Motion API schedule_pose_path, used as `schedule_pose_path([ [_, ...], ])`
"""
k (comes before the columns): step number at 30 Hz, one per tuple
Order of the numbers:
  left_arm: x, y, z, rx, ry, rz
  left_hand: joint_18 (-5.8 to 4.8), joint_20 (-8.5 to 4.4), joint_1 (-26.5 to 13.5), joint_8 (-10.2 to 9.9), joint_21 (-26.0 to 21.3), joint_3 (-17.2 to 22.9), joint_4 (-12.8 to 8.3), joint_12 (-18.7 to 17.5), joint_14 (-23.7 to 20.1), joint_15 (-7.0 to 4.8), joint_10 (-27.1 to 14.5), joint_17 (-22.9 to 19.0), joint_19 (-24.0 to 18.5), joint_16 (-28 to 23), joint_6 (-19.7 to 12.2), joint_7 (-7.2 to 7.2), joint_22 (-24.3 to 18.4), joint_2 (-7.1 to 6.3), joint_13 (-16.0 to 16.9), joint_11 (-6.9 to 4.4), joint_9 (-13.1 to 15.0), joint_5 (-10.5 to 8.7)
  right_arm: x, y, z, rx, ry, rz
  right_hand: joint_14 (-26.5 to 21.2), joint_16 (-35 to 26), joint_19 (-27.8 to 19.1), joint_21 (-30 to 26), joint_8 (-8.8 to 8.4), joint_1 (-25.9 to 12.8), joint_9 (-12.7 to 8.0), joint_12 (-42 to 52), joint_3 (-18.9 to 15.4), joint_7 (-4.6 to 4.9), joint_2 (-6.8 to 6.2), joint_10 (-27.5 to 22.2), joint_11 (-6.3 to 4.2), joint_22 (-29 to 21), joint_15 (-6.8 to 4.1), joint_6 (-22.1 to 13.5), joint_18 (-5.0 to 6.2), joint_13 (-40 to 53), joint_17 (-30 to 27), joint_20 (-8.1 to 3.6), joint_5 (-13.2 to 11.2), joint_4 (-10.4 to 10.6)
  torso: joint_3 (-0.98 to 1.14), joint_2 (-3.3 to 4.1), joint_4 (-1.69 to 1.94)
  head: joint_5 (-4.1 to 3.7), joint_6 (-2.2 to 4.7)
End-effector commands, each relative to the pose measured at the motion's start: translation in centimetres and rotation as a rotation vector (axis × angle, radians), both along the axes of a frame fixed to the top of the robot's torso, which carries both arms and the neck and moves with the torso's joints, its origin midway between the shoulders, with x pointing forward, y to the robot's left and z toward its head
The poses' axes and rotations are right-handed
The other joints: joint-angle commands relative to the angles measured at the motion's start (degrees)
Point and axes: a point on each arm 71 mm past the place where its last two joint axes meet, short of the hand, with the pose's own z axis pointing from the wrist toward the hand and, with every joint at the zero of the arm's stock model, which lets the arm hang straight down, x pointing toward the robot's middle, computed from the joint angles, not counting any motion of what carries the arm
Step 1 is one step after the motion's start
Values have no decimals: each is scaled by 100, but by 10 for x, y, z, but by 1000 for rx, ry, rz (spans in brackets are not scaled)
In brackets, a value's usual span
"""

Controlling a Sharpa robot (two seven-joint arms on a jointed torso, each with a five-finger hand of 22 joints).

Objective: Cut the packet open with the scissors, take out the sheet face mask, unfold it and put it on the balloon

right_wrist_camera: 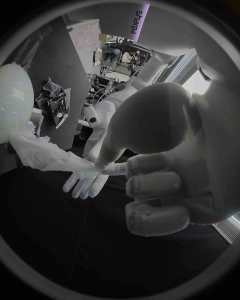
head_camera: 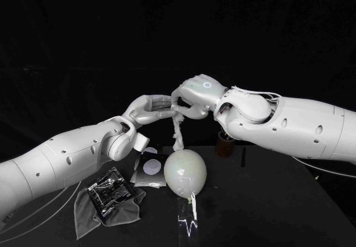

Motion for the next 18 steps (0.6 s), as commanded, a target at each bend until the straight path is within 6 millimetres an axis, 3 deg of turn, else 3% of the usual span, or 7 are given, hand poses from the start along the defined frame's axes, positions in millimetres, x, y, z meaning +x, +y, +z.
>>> schedule_pose_path([
  [1,-1,-6,2,33,-24,-45,-78,0,109,94,-45,-1,-42,-17,-31,-14,56,-9,-57,-37,223,-23,-9,51,8,-64,62,9,-2,2,4,8,-47,37,618,26,634,36,36,51,24,20,-3,-47,-4,620,-19,1506,-14,91,-36,1506,1510,18,13,30,-2,2,3,2,13],
  [5,-2,-8,3,48,-29,-62,-74,-1,200,195,-94,35,-109,-6,-35,-23,146,-17,-103,-68,500,-39,-14,133,15,-61,124,9,-1,2,5,10,-52,38,618,26,634,36,36,51,24,20,-3,-49,-5,620,-20,1506,-14,92,-36,1506,1510,18,13,35,7,2,8,3,23],
  [10,-2,-6,3,59,-29,-73,-53,0,283,309,-143,148,-203,136,105,-28,1000,6,-103,-45,801,26,-10,250,87,88,161,9,1,1,5,11,-56,33,618,26,634,36,36,51,24,20,-3,-50,-6,620,-21,1506,-15,94,-36,1506,1510,18,13,38,0,-1,0,-17,34],
  [11,-2,-5,3,61,-28,-74,-28,-7,279,336,-149,177,-214,183,198,-46,1177,25,-90,-14,880,58,-8,270,103,201,168,9,2,0,5,11,-56,32,618,26,634,36,36,51,24,20,-3,-50,-6,620,-21,1506,-15,94,-36,1506,1510,18,13,38,-1,-2,0,-19,33],
  [12,-2,-4,3,62,-28,-74,10,-24,264,376,-155,206,-215,239,350,-163,1328,58,-78,43,981,94,-7,293,121,386,181,20,2,0,5,10,-56,31,618,26,634,36,36,51,24,20,-3,-50,-6,620,-21,1506,-15,94,-36,1506,1510,18,13,38,0,-1,2,-22,34],
  [13,-2,-2,3,63,-27,-73,81,-13,223,427,-172,278,-218,361,841,-205,1668,168,-64,235,1148,152,-5,318,156,508,194,10,2,0,5,10,-57,28,618,26,634,36,36,51,24,20,-3,-50,-6,620,-21,1506,-15,94,-36,1506,1510,18,13,38,0,-2,5,-31,34],
  [18,-1,2,2,61,-21,-63,183,5,123,493,-214,473,-231,399,1539,-321,2003,327,-58,505,1390,310,-5,316,129,351,200,17,4,-2,5,7,-56,21,618,26,634,36,36,52,24,20,-3,-52,-9,620,-22,1506,-15,96,-36,1506,1510,18,13,42,2,-1,11,-36,40],
])
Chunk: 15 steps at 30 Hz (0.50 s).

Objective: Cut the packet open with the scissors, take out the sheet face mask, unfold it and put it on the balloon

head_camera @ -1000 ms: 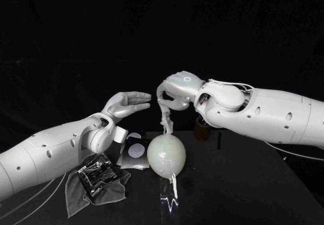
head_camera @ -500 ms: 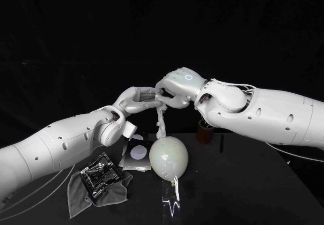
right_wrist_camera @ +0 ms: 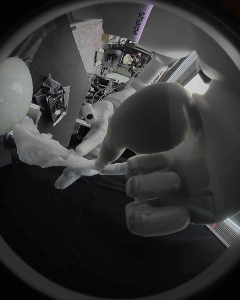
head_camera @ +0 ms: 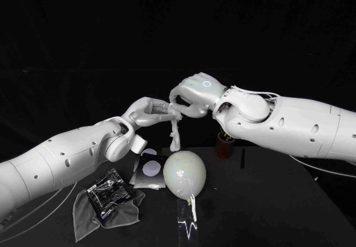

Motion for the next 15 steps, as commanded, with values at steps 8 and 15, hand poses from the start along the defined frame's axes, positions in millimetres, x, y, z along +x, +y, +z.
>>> schedule_pose_path([
  [8,1,4,1,-16,22,-7,95,20,-184,37,-66,149,41,-94,69,-32,71,20,51,-7,153,72,7,-25,-78,-27,-1,8,1,-2,1,-11,-19,2,618,20,634,37,20,70,23,31,-4,-46,3,620,-24,1508,-16,85,-36,1507,1505,17,16,45,-3,-2,4,-2,26],
  [15,0,2,1,-28,50,-21,31,18,-253,104,-88,167,64,-180,-38,-21,27,0,53,-78,286,46,6,-38,-88,-21,23,7,2,-3,1,-13,-18,-3,618,20,634,37,22,73,23,31,-6,-49,-5,620,-26,1508,-17,92,-36,1507,1505,17,16,51,2,0,1,16,34],
])
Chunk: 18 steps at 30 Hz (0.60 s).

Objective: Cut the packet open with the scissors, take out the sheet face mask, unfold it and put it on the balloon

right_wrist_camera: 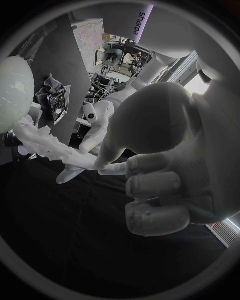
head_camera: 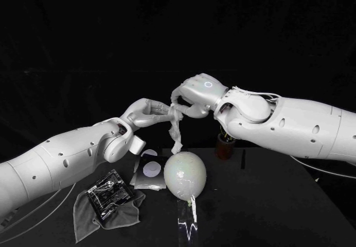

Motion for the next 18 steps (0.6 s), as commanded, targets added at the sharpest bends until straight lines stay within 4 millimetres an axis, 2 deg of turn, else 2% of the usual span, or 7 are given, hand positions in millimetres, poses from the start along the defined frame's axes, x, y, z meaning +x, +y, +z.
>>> schedule_pose_path([
  [1,-1,-3,1,-22,31,-28,-41,-5,-73,41,-28,18,7,-27,-53,0,-38,-8,28,-24,73,-4,5,2,-6,-5,16,8,0,0,1,-11,-15,2,618,26,634,20,38,60,23,19,11,-53,-17,620,-26,1507,-17,81,-36,1505,1505,17,37,36,2,3,-3,8,5],
  [4,-1,-4,1,-12,37,-34,-61,-7,-109,144,-41,11,41,-43,40,-11,-10,17,32,2,243,-31,5,37,0,-27,64,7,1,-1,1,-7,-17,-2,618,26,634,20,38,60,23,19,11,-53,-17,620,-26,1507,-17,81,-36,1505,1505,17,37,36,3,-1,-5,13,3],
  [5,-1,-4,1,-10,37,-34,-65,-8,-127,199,-45,17,65,-19,298,-34,70,80,45,109,328,-46,6,72,11,-52,91,8,1,-1,1,-7,-18,-3,618,26,634,20,38,60,23,19,11,-53,-17,620,-26,1507,-17,81,-36,1505,1505,17,37,36,3,-1,-5,13,3],
  [8,-1,-5,0,6,40,-29,-65,-10,-157,268,-49,28,102,12,406,-65,182,110,65,171,425,-69,8,116,19,-85,128,9,2,-2,2,-1,-21,-7,618,26,634,20,38,60,23,19,11,-53,-17,620,-26,1507,-17,81,-36,1505,1505,17,37,36,4,0,-8,14,1],
  [10,0,-5,0,15,39,-22,-70,-7,-162,360,-46,69,144,65,534,-116,330,146,103,254,548,-99,13,212,33,-136,180,10,2,-3,2,-1,-21,-11,618,26,634,20,40,62,23,19,10,-55,-22,620,-28,1507,-18,87,-36,1505,1505,17,37,42,5,-1,-9,14,1],
  [11,0,-5,0,16,39,-17,-76,-6,-157,420,-44,123,182,104,615,-149,436,170,123,310,611,-121,15,313,42,-172,219,11,3,-4,2,-1,-20,-12,618,26,634,20,40,62,23,19,10,-55,-22,620,-28,1507,-18,87,-36,1505,1505,17,37,42,4,-2,-8,14,1],
  [18,4,-1,2,-4,31,40,-50,-13,-202,545,25,252,228,101,736,-205,571,239,497,473,558,-154,61,340,28,-220,372,11,6,-8,0,0,-1,-28,618,26,634,20,41,64,23,19,9,-57,-25,620,-30,1507,-19,92,-36,1505,1505,16,37,46,3,-5,-14,18,12],
])
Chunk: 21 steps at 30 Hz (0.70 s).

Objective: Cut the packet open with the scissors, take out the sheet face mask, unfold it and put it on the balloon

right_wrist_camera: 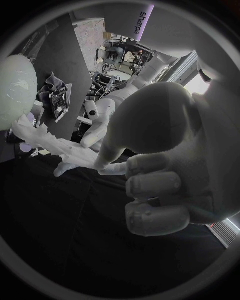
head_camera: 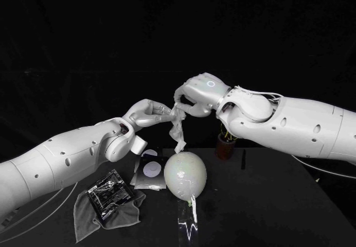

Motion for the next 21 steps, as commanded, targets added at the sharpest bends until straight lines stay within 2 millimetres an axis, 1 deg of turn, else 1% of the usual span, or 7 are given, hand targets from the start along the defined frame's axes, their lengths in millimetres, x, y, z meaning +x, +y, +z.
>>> schedule_pose_path([
  [1,3,2,4,-15,-5,44,-45,-3,-2,71,21,64,-11,4,30,2,48,20,72,51,-35,-21,5,48,-12,2,165,13,2,-2,0,0,4,-10,618,20,635,26,24,40,23,30,-7,-46,-1,620,-30,1505,-19,82,-36,1508,1509,16,16,30,-1,-2,-5,0,12],
  [5,5,7,9,-16,-16,69,-37,-4,-16,129,30,109,-18,-5,19,-4,79,47,159,113,-52,-24,11,4,-14,-4,237,17,4,-7,-2,11,20,-24,618,20,635,26,24,40,23,30,-7,-46,-1,620,-30,1505,-19,82,-36,1508,1509,16,16,30,5,-5,4,-6,11],
  [6,6,8,13,-14,-23,76,-16,-7,-8,179,74,139,-50,-2,37,-20,120,78,409,184,-49,-33,41,-50,-11,-18,295,17,5,-9,-3,17,23,-32,618,20,635,26,25,41,23,30,-7,-47,-2,620,-31,1505,-20,84,-36,1508,1509,16,16,33,7,-6,3,-10,11],
  [12,10,11,27,19,-42,89,25,-10,-30,287,133,198,-82,7,32,-48,215,167,765,387,-61,-51,77,-137,-1,-46,436,15,12,-17,-5,50,40,-62,618,20,635,26,25,42,23,30,-7,-47,-3,620,-31,1505,-20,85,-36,1508,1509,16,16,34,2,-5,3,4,19],
  [13,10,11,30,29,-43,88,50,-15,-26,326,172,197,-106,29,93,-73,272,221,939,507,-48,-63,99,-174,12,-76,481,16,13,-18,-5,58,43,-64,618,20,635,26,25,42,23,30,-7,-47,-3,620,-31,1505,-20,85,-36,1508,1509,16,16,34,5,-7,3,5,20],
  [18,12,10,37,78,-33,78,112,-15,-56,404,229,202,-115,77,133,-147,432,439,1122,965,-56,-78,118,-209,52,-121,621,17,15,-20,-5,92,50,-68,618,20,635,26,25,43,23,30,-6,-47,-3,620,-32,1505,-20,86,-36,1508,1509,15,16,36,11,-7,3,1,24],
  [21,13,9,38,98,-19,70,113,-13,-75,408,228,195,-96,105,118,-157,504,474,1132,1039,-66,-67,115,-195,69,-133,644,16,17,-21,-5,117,58,-73,618,20,635,26,25,44,23,30,-5,-47,-3,620,-32,1505,-21,87,-36,1508,1509,15,16,37,6,-6,2,-3,28],
])
